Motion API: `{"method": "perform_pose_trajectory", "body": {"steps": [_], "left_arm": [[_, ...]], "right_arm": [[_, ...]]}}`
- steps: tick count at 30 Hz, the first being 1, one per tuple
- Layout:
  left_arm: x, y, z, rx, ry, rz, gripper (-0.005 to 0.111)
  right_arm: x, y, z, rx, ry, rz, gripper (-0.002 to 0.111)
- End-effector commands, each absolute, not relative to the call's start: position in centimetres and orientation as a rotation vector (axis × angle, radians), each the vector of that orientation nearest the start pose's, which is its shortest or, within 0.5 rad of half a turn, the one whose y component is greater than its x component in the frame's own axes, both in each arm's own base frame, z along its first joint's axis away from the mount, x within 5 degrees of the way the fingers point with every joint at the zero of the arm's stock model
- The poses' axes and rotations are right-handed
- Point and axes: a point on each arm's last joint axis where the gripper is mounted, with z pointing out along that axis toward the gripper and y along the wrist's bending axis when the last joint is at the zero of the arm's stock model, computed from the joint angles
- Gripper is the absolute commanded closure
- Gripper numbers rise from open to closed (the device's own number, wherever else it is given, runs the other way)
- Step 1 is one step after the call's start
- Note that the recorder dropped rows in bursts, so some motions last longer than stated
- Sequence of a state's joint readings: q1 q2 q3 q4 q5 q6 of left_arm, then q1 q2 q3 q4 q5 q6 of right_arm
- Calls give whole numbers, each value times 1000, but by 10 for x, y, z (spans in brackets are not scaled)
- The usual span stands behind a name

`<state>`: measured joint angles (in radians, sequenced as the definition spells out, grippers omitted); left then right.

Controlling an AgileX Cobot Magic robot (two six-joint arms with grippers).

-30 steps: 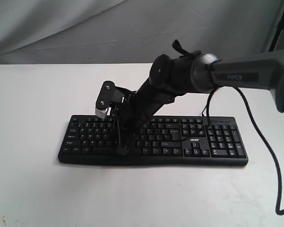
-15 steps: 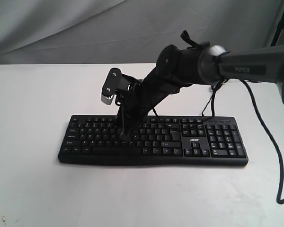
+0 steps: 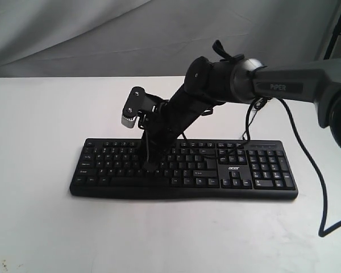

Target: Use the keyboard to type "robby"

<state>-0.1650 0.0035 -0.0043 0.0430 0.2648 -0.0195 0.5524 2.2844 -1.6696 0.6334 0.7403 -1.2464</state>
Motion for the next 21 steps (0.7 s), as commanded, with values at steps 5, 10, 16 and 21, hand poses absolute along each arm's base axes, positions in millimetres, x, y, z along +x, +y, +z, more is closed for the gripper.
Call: {"method": "perform_pose_trajectory", "body": {"steps": [5, 10, 16, 21], "left_arm": [[55, -8, 190, 161, 1736, -97, 107], [55, -8, 190, 161, 1736, -97, 107], [55, -8, 190, 161, 1736, -97, 107], [55, -8, 190, 161, 1736, -97, 107]], "right_arm": [[389, 279, 129, -1677, 2039, 487, 108], [390, 279, 127, -1675, 2042, 484, 108], [390, 279, 127, -1665, 2042, 488, 108], [390, 280, 128, -1658, 2044, 496, 108]]}}
